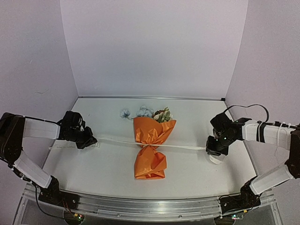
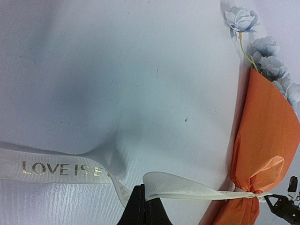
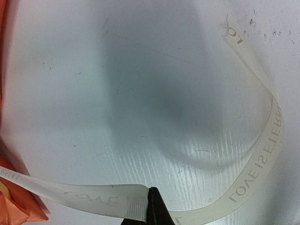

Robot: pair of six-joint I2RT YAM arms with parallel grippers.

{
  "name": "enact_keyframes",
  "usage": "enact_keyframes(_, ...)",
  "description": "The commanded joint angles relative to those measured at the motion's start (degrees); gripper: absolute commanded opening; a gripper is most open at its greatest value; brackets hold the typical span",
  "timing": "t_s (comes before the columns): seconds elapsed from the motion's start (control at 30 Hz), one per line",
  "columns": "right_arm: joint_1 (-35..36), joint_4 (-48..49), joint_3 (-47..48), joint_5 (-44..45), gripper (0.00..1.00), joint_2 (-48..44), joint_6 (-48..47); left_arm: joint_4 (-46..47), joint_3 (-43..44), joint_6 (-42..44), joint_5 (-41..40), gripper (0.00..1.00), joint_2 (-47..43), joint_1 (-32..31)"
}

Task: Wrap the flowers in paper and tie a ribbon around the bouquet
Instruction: Tie the ribbon around the folded bouquet.

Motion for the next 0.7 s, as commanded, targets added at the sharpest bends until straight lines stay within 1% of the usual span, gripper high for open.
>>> enact_keyframes(0.0, -0.3, -12.4, 4.6, 4.0, 0.00, -0.4, 2.4, -4.0, 5.5, 2.6, -13.5, 0.00, -1.3, -3.5)
enact_keyframes(0.1, 4.0, -13.9, 7.9, 5.2, 0.00, 1.8, 1.6, -5.3, 9.1, 3.4, -16.0, 0.00, 0.9, -9.7)
enact_keyframes(0.2, 6.0, -14.9, 9.8, 6.2, 0.00, 3.6, 1.3, -5.6, 10.2, 2.5, -16.3, 0.00, 2.0, -10.9)
enact_keyframes(0.27, 6.1, -15.3, 9.5, 7.7, 0.00, 3.7, 1.1, -6.8, 10.0, 2.1, -19.5, 0.00, 1.6, -10.7)
enact_keyframes(0.33, 5.2, -16.3, 8.6, 9.3, 0.00, 2.7, 0.7, -9.3, 9.4, 1.9, -21.3, 0.00, 1.3, -8.5)
enact_keyframes(0.37, 4.1, -16.6, 7.7, 9.4, 0.00, 2.0, 0.9, -9.9, 8.6, 1.7, -20.5, 0.00, 1.2, -6.3)
enact_keyframes(0.43, 0.0, -16.6, 4.6, 7.2, 0.00, 0.3, 2.4, -8.7, 5.4, 1.0, -15.7, 0.00, 0.3, 0.3)
enact_keyframes(0.5, -4.0, -16.7, 1.6, 5.7, 0.00, -1.7, 3.3, -7.8, 2.0, 1.2, -14.0, 0.00, -0.9, 5.4)
enact_keyframes(0.57, -6.9, -16.7, -1.3, 5.9, 0.00, -3.9, 3.2, -7.4, 0.5, 1.8, -12.5, 0.00, -1.1, 8.3)
enact_keyframes(0.67, -7.7, -17.0, -2.3, 5.6, 0.00, -5.3, 2.3, -5.8, -0.2, 2.2, -10.1, 0.00, -0.7, 9.1)
